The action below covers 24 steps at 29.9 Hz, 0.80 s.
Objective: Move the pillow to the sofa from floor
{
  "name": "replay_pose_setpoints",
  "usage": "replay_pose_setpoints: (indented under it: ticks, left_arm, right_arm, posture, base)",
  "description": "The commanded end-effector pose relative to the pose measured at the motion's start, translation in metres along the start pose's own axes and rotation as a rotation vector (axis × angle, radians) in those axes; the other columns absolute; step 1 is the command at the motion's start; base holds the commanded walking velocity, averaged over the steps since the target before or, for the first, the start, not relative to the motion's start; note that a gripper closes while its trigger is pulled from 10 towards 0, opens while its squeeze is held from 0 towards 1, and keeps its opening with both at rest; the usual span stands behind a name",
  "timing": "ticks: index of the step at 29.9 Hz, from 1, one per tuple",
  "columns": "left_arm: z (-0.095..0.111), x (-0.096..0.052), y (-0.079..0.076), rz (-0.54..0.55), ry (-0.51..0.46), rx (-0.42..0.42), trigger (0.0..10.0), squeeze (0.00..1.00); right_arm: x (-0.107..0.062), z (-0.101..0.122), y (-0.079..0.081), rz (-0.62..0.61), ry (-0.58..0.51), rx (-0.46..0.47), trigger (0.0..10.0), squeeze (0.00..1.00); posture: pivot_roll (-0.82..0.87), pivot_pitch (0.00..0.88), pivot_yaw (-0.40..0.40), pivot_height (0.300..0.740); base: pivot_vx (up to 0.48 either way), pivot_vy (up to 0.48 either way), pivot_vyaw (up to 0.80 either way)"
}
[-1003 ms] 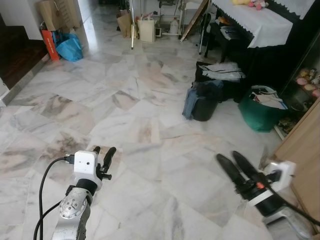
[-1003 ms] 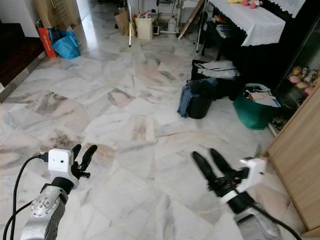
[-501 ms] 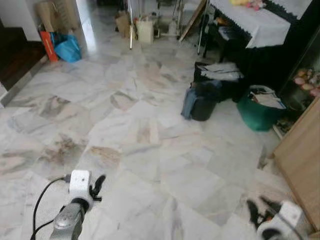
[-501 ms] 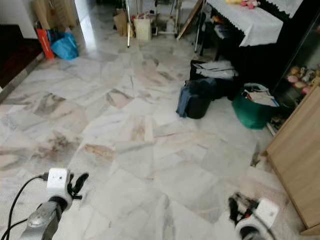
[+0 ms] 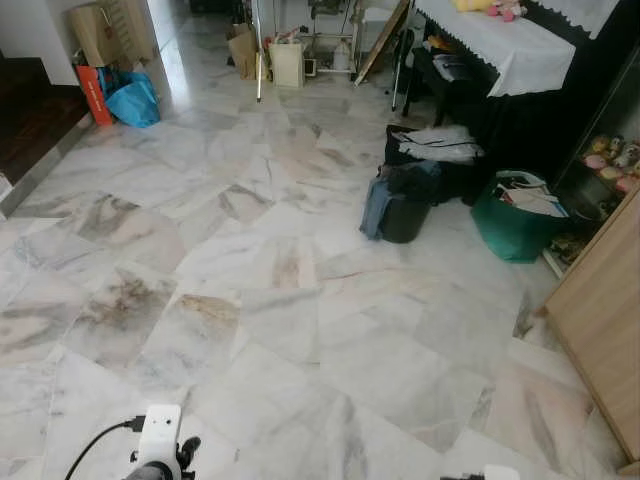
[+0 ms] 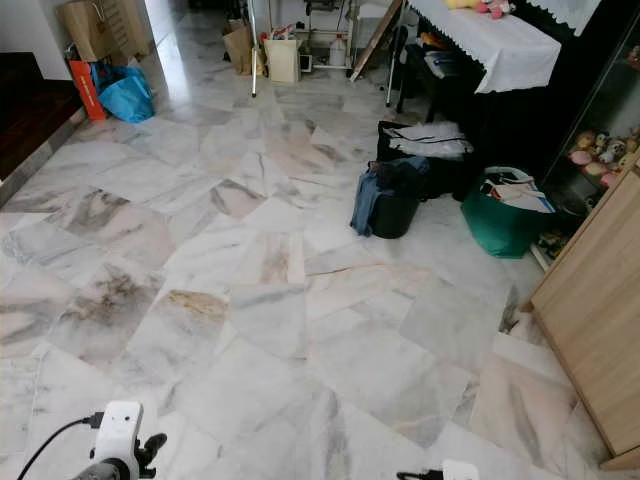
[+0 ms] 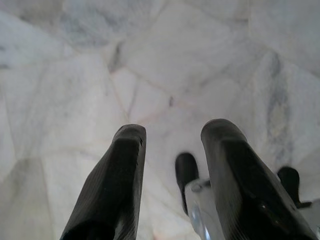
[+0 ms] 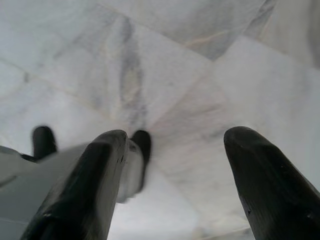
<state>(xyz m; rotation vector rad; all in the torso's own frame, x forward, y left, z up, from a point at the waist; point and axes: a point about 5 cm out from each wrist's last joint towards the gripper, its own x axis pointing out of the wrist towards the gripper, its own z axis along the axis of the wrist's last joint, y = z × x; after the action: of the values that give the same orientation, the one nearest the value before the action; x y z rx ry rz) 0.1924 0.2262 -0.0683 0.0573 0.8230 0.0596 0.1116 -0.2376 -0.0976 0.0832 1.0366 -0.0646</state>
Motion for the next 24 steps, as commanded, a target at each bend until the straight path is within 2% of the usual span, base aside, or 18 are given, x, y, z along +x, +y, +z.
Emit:
replay_pose_setpoints:
  ticks: [1, 5, 10, 12, 15, 22, 24]
  left_arm:
    - [-0.006, -0.001, -0.002, 0.004, 0.028, -0.003, 10.0, 0.00]
    - [-0.008, -0.001, -0.002, 0.006, 0.041, -0.013, 10.0, 0.00]
    - [-0.009, -0.001, -0.001, 0.013, 0.040, -0.023, 10.0, 0.00]
    - [-0.010, -0.002, 0.000, 0.014, 0.047, -0.019, 10.0, 0.00]
    - [-0.017, -0.003, 0.002, 0.017, 0.073, -0.019, 10.0, 0.00]
    - [-0.020, -0.005, 0.005, 0.027, 0.087, -0.040, 10.0, 0.00]
    - [-0.020, -0.005, 0.004, 0.024, 0.091, -0.043, 10.0, 0.00]
  right_arm:
    - [-0.002, 0.005, -0.009, -0.002, -0.016, -0.033, 10.0, 0.00]
    - [-0.002, 0.014, -0.014, 0.004, -0.023, -0.170, 10.0, 0.00]
    - [0.003, 0.028, -0.006, 0.037, -0.046, -0.215, 10.0, 0.00]
    - [0.006, 0.034, -0.002, 0.035, -0.054, -0.204, 10.0, 0.00]
    - [0.009, 0.038, 0.003, 0.013, -0.055, -0.140, 10.0, 0.00]
    - [0.010, 0.036, 0.007, -0.005, -0.050, -0.014, 10.0, 0.00]
    - [0.011, 0.032, 0.008, -0.011, -0.032, -0.012, 10.0, 0.00]
  posture:
    - [0.01, 0.000, -0.039, 0.740]
    - [0.02, 0.000, -0.043, 0.740]
    - [0.03, 0.000, -0.037, 0.740]
    - [0.03, 0.000, -0.034, 0.740]
    - [0.04, 0.000, -0.028, 0.740]
    - [0.04, 0.000, -0.032, 0.740]
    - [0.04, 0.000, -0.030, 0.740]
  base:
    - [0.000, 0.000, 0.00]
    - [0.000, 0.000, 0.00]
    - [0.000, 0.000, 0.00]
    - [0.000, 0.000, 0.00]
    - [0.000, 0.000, 0.00]
    - [0.000, 0.000, 0.00]
    - [0.000, 0.000, 0.00]
